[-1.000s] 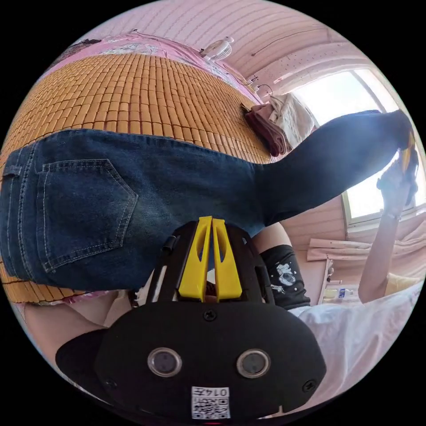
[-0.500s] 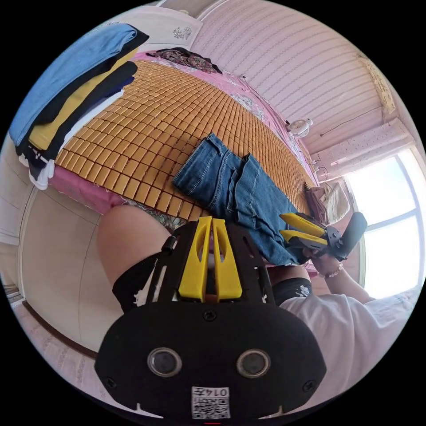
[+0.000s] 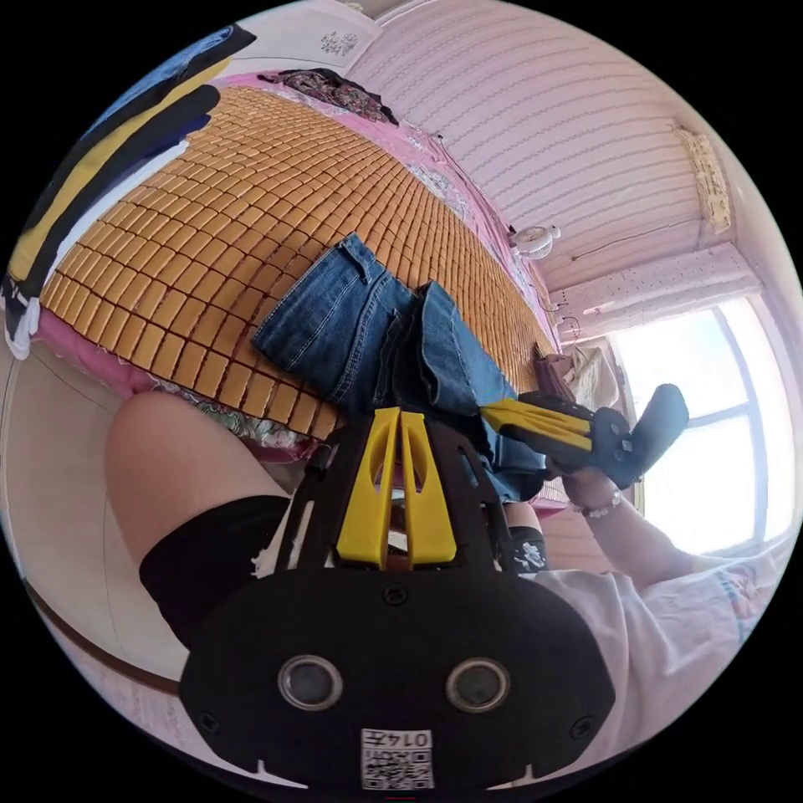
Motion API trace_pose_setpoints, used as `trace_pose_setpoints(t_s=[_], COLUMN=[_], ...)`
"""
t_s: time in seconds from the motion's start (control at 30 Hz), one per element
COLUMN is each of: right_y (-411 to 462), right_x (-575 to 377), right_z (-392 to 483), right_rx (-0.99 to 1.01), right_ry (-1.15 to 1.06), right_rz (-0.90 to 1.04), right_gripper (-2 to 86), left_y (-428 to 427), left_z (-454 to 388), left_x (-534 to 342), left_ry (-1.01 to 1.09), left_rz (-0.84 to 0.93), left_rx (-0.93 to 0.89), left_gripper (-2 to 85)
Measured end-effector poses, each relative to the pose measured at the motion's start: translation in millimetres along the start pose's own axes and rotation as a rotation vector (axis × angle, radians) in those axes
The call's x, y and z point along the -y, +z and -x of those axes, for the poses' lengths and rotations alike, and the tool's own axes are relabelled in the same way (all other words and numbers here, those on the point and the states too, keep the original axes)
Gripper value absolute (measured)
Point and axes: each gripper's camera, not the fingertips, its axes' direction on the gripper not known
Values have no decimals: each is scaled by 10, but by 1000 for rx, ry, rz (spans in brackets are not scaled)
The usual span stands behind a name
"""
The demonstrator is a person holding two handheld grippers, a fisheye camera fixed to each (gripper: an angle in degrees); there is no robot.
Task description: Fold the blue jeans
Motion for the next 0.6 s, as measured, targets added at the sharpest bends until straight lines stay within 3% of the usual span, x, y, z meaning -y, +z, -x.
trace_pose_setpoints(t_s=[0.13,0.33,0.6], right_y=[558,428,-161], right_x=[8,-85,-631], right_z=[19,-70,-555], right_rx=[56,1,49], right_ry=[26,138,400], right_rz=[182,96,-80], right_gripper=[-3,-2,-2], left_y=[172,450,737], left_z=[10,-239,-692], left_x=[10,9,-144], left_ry=[-25,54,300], left_rz=[43,115,202], left_rx=[14,132,345], left_gripper=[27,122,62])
